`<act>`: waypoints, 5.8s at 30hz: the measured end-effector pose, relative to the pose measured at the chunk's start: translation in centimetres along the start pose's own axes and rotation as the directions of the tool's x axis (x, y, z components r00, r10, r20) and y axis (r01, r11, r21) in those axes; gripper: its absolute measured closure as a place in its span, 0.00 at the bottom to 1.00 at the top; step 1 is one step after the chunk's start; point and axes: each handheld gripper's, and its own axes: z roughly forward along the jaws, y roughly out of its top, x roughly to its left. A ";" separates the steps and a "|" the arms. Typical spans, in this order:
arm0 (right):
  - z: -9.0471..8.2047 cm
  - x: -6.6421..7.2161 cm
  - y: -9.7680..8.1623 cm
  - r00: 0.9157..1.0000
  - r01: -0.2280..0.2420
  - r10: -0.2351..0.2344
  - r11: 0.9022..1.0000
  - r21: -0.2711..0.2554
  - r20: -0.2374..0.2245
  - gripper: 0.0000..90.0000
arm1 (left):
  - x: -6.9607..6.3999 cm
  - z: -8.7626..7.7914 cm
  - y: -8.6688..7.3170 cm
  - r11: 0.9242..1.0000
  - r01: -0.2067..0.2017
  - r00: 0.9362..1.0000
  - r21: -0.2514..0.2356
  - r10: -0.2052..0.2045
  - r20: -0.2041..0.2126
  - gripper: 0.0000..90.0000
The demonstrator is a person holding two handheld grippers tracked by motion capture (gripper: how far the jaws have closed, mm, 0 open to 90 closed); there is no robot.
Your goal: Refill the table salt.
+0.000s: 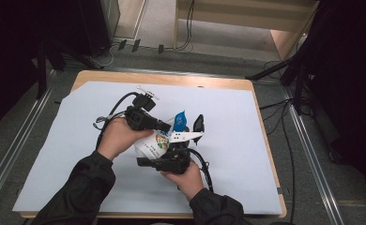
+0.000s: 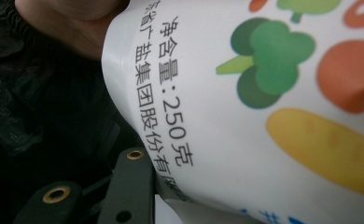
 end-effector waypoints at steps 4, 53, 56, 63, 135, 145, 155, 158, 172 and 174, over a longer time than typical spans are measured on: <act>0.0 0.0 0.0 1.000 -0.002 0.002 1.000 -0.003 0.000 0.75 | 0.0 0.1 0.1 1.000 0.010 1.000 -0.002 -0.010 0.007 0.90; -0.1 0.2 -0.2 1.000 -0.025 0.025 1.000 0.004 0.004 0.75 | 0.3 0.2 0.5 0.999 0.034 0.999 0.036 -0.034 -0.003 0.99; -0.2 0.2 -0.1 1.000 -0.028 0.028 1.000 -0.001 0.001 0.75 | 0.2 0.2 0.5 0.999 0.035 0.999 0.033 -0.035 0.009 0.95; -0.3 0.2 0.0 0.999 -0.031 0.031 0.999 -0.013 -0.012 0.75 | 0.3 0.1 0.4 0.998 0.049 0.998 0.029 -0.050 0.033 0.88; -0.1 0.2 0.2 0.999 -0.039 0.039 0.999 -0.004 -0.034 0.77 | 0.1 -0.6 0.6 0.998 0.054 0.998 0.008 -0.054 -0.012 0.98; 0.0 0.2 0.1 0.999 -0.041 0.041 0.999 0.001 -0.025 0.77 | 0.1 -0.5 0.6 0.999 0.046 0.998 0.015 -0.046 -0.031 1.00; 0.1 0.2 -0.1 0.998 -0.052 0.052 0.999 0.003 -0.026 0.77 | 0.2 -0.6 0.6 0.999 0.051 0.998 0.014 -0.050 -0.042 1.00; 0.1 0.3 0.0 0.998 -0.050 0.050 0.999 0.002 -0.027 0.77 | 0.1 -0.7 0.6 0.999 0.051 0.998 0.012 -0.050 -0.042 1.00; 0.0 0.4 0.2 1.000 -0.027 0.027 1.000 0.010 0.011 0.75 | 0.3 -0.8 0.6 0.999 0.048 0.998 -0.001 -0.048 -0.046 1.00; -0.1 0.5 0.2 1.000 -0.026 0.026 1.000 0.009 0.017 0.76 | 0.2 -0.8 0.6 0.999 0.048 0.998 -0.005 -0.048 -0.047 1.00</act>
